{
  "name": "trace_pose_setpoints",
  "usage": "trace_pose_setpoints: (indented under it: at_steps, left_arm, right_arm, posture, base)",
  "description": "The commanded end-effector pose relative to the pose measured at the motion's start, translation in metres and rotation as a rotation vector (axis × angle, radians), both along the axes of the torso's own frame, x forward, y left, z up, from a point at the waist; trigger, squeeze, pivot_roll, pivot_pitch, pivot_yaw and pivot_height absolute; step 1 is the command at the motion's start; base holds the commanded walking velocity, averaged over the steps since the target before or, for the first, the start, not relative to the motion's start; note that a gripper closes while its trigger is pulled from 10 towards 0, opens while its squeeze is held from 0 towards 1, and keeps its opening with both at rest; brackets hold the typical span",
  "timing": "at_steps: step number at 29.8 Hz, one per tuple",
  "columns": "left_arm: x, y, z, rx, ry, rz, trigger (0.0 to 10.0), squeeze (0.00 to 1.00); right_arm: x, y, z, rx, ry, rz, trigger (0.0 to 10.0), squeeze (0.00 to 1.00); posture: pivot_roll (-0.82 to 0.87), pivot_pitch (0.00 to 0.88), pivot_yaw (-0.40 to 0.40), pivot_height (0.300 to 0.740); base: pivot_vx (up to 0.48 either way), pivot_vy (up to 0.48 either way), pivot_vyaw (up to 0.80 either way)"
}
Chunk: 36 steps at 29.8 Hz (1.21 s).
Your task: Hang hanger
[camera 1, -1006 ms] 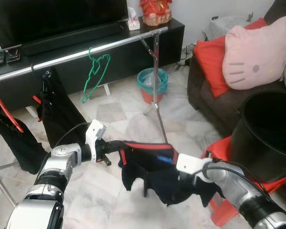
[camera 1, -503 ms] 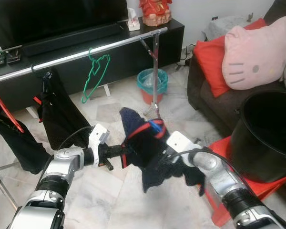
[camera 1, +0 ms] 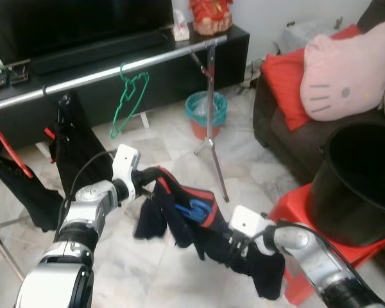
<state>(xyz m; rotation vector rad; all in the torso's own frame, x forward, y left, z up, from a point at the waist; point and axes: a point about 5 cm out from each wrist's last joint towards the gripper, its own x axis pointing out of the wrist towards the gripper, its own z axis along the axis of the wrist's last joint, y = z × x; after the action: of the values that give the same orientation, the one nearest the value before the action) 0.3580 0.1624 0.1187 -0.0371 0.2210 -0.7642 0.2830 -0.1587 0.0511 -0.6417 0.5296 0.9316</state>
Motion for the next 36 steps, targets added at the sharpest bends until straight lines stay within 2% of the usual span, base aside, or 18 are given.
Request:
trace_pose_setpoints:
  at_steps: [1,9,12,14,18,20,21,22,23,26,27,28,30,32,33,36]
  left_arm:
    - [-0.007,-0.001,0.001,0.022,-0.005,-0.112,10.0,0.00]
    - [-0.015,-0.006,0.003,-0.019,0.010,-0.221,10.0,0.00]
    - [-0.018,-0.008,0.007,-0.032,0.018,-0.279,10.0,0.00]
    - [-0.019,-0.009,0.007,-0.036,0.023,-0.293,10.0,0.00]
    - [-0.021,-0.010,0.007,-0.032,0.030,-0.299,10.0,0.00]
    - [-0.023,-0.011,0.004,-0.024,0.048,-0.315,10.0,0.00]
    - [-0.025,-0.012,0.002,-0.017,0.064,-0.326,10.0,0.00]
    - [-0.025,-0.012,0.001,-0.015,0.067,-0.328,10.0,0.00]
    - [-0.027,-0.014,-0.002,-0.001,0.081,-0.328,10.0,0.00]
    - [-0.029,-0.015,-0.004,0.005,0.092,-0.345,10.0,0.00]
    - [-0.035,-0.016,-0.008,0.036,0.103,-0.383,10.0,0.00]
    - [-0.035,-0.016,-0.008,0.036,0.103,-0.383,10.0,0.00]
    - [-0.033,-0.013,-0.014,0.109,0.077,-0.337,10.0,0.00]
    - [-0.031,-0.012,-0.015,0.128,0.067,-0.315,10.0,0.00]
    - [-0.026,-0.010,-0.017,0.146,0.046,-0.241,10.0,0.00]
    - [-0.024,-0.008,-0.020,0.158,0.041,-0.204,10.0,0.00]
  right_arm:
    - [0.002,-0.002,0.004,-0.009,-0.041,-0.023,10.0,0.00]
    - [0.015,-0.009,0.004,-0.087,-0.088,-0.109,10.0,0.00]
    - [0.027,-0.001,0.011,-0.064,-0.150,-0.160,10.0,0.00]
    - [0.030,0.000,0.013,-0.060,-0.165,-0.170,10.0,0.00]
    - [0.034,0.005,0.017,-0.021,-0.179,-0.178,10.0,0.00]
    - [0.039,0.012,0.026,0.048,-0.217,-0.191,10.0,0.00]
    - [0.043,0.018,0.036,0.113,-0.264,-0.189,10.0,0.00]
    - [0.044,0.019,0.039,0.129,-0.279,-0.185,10.0,0.00]
    - [0.046,0.023,0.044,0.194,-0.283,-0.204,10.0,0.00]
    - [0.047,0.025,0.046,0.213,-0.290,-0.205,10.0,0.00]
    - [0.048,0.025,0.048,0.228,-0.310,-0.214,10.0,0.00]
    - [0.048,0.025,0.048,0.228,-0.310,-0.214,10.0,0.00]
    - [0.048,0.028,0.051,0.252,-0.318,-0.201,10.0,0.00]
    - [0.048,0.029,0.051,0.258,-0.318,-0.195,10.0,0.00]
    - [0.048,0.029,0.051,0.268,-0.314,-0.194,10.0,0.00]
    - [0.047,0.030,0.050,0.272,-0.312,-0.189,10.0,0.00]
  posture:
    - [-0.02,0.072,0.099,0.740]
    - [0.00,0.061,0.099,0.740]
    - [0.00,0.064,0.104,0.740]
    - [0.00,0.064,0.104,0.740]
    - [0.01,0.065,0.106,0.740]
    - [0.00,0.067,0.107,0.740]
    - [0.00,0.067,0.107,0.740]
    - [0.00,0.067,0.107,0.740]
    - [0.01,0.072,0.109,0.740]
    - [0.01,0.072,0.108,0.740]
    - [0.01,0.074,0.107,0.740]
    - [0.01,0.074,0.107,0.740]
    - [0.01,0.075,0.107,0.740]
    - [0.01,0.075,0.107,0.740]
    - [0.00,0.077,0.107,0.740]
    - [0.01,0.076,0.106,0.740]
  base:
    - [0.000,0.000,0.00]
    - [0.000,0.000,0.00]
    - [0.000,0.000,0.00]
    - [0.000,0.000,0.00]
    - [0.000,0.000,0.00]
    - [0.000,0.000,0.00]
    - [0.000,0.000,0.00]
    - [0.000,0.000,0.00]
    - [0.000,0.000,0.00]
    - [0.000,0.000,0.00]
    - [0.000,0.000,0.00]
    - [0.000,0.000,0.00]
    - [0.000,0.000,0.00]
    - [0.000,0.000,0.00]
    - [0.000,0.000,0.00]
    - [0.000,0.000,0.00]
